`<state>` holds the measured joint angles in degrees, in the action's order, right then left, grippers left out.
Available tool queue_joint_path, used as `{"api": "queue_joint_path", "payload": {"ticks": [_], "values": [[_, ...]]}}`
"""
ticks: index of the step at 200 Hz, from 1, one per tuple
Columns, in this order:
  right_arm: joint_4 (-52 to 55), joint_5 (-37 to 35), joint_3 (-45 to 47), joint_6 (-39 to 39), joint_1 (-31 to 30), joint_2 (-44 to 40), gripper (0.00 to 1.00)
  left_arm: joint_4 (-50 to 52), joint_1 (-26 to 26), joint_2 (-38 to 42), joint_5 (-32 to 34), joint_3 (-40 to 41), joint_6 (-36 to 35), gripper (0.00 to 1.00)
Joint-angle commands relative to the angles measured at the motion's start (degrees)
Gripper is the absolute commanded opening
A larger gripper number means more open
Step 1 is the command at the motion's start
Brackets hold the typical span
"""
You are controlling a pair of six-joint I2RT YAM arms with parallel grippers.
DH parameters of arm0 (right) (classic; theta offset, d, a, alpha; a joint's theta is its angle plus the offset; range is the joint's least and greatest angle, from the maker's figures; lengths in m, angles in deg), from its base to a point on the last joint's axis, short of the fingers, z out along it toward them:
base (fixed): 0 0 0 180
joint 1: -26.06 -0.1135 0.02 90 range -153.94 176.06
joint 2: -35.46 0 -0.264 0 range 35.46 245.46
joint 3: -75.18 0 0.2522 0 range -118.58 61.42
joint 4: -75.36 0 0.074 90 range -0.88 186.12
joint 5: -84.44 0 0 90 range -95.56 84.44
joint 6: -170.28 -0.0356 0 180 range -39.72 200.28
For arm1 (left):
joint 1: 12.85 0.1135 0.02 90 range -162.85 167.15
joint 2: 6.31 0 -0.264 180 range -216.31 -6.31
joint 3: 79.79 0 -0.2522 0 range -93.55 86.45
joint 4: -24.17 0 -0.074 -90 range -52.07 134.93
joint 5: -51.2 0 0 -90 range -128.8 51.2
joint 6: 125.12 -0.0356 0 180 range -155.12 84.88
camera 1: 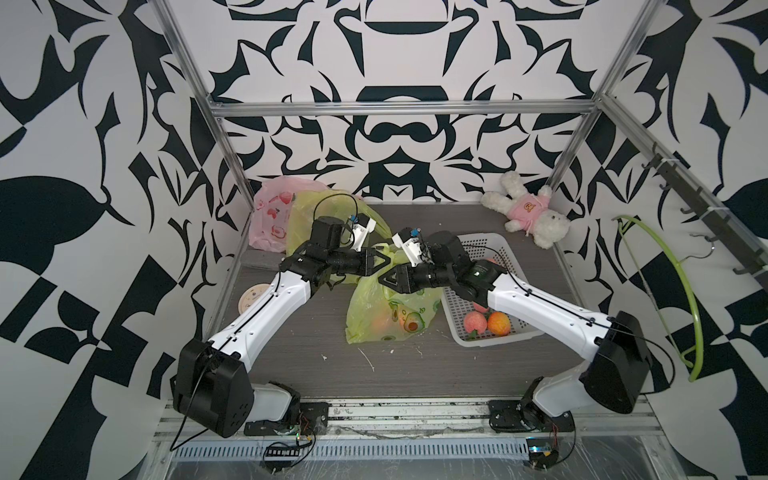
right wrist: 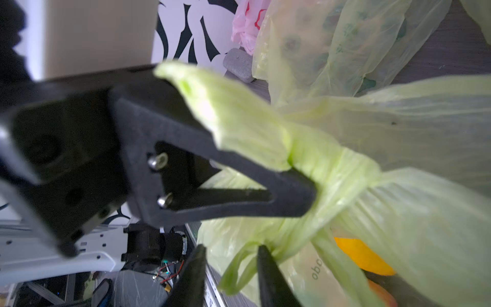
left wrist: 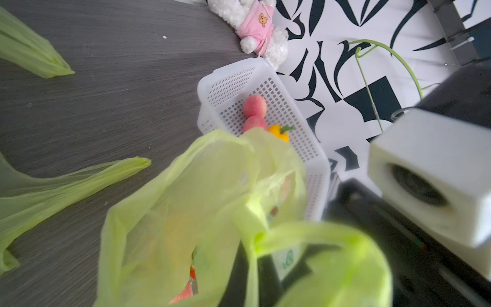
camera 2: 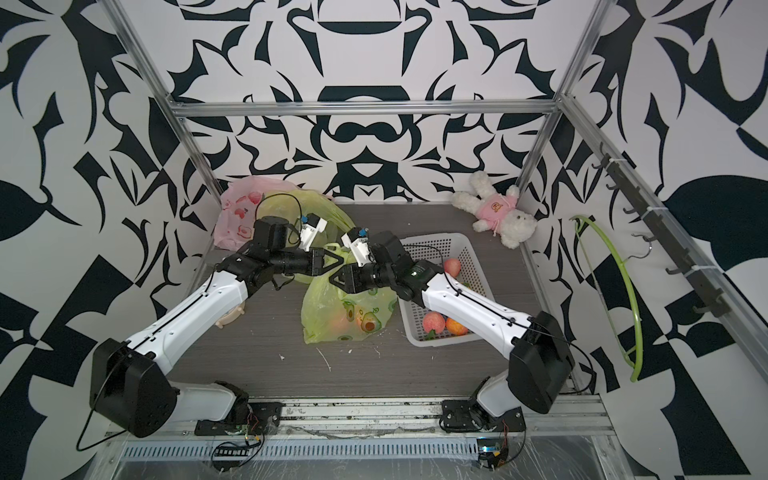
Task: Place the peach into a plastic bag & tie a knot
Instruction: Cross the plastic bag at the center of the board.
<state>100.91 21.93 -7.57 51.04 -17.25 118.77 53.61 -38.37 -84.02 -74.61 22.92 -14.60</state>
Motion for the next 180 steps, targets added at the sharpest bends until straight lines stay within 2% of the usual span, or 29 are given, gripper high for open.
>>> {"api": "queue_joint_path", "payload": {"ticks": [1,40,53,68,96,136,180], "values": [[5.6,4.5,-5.1,5.0,2.5,-6.6,0.48,2.0,0.3,1.9,-5.4,-1.4,-4.3,0.00],[11.2,5.5,-8.6,10.3,7.0,-11.7,0.64,5.4,1.1,2.6,-13.3,-3.7,-6.5,0.00],[11.9,7.5,-9.5,11.8,8.2,-11.4,0.70,6.3,1.2,2.9,-16.0,-4.5,-6.8,0.00],[13.5,10.4,-11.7,13.0,8.8,-9.3,0.72,7.5,1.2,3.1,-18.6,-5.5,-7.3,0.00],[15.4,15.6,-15.3,14.1,8.6,-4.3,0.73,10.9,1.3,2.9,-20.5,-7.5,-8.8,0.00],[15.3,18.0,-15.7,14.4,7.9,-1.7,0.72,11.2,1.4,2.5,-20.5,-7.3,-8.9,0.00],[18.6,16.7,-14.9,16.5,4.9,0.3,0.69,10.3,1.8,1.3,-20.6,-7.2,-8.6,0.00]]}}
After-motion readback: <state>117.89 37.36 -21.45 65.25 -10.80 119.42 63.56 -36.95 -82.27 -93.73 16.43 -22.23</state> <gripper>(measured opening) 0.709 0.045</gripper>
